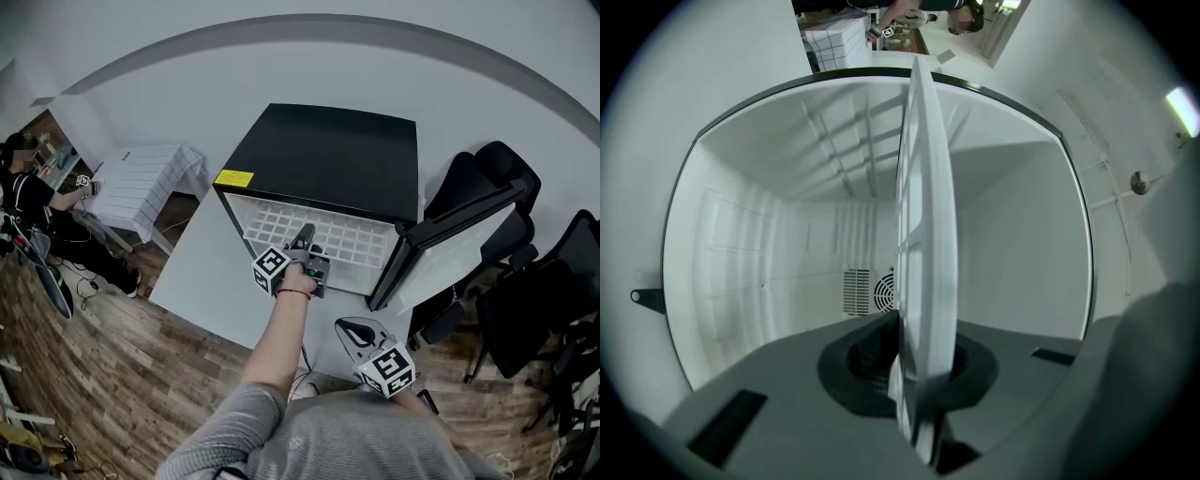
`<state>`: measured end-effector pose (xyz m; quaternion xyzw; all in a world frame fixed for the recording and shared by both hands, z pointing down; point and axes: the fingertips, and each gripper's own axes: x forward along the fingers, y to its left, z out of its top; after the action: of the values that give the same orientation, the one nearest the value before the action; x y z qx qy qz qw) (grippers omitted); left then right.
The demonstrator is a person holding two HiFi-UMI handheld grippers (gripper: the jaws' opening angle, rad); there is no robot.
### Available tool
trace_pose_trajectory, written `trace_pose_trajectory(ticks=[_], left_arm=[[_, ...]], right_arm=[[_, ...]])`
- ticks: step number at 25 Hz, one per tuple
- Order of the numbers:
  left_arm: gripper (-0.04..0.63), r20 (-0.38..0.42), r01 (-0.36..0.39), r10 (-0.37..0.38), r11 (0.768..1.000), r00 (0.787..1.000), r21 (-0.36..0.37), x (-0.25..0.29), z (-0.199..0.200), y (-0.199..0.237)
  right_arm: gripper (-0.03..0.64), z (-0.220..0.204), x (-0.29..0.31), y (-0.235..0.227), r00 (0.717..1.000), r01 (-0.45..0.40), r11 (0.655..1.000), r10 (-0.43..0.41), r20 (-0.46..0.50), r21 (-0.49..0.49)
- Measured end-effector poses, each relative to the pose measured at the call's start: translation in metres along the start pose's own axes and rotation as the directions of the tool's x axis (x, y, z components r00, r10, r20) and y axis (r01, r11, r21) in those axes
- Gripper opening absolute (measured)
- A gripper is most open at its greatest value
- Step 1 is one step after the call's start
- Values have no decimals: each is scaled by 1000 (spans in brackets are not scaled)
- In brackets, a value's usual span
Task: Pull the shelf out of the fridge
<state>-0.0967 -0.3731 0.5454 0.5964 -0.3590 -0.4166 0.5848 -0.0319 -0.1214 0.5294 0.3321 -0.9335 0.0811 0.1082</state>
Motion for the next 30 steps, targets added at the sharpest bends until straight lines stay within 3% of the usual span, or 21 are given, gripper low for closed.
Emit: trace_pose_trajectory(ticks=[30], left_arm=[[37,-5,2,-2,1000,1000,-5,-28,-5,-4]], right_arm=[[14,2,-1,8,1000,-16,1000,16,13,-9]])
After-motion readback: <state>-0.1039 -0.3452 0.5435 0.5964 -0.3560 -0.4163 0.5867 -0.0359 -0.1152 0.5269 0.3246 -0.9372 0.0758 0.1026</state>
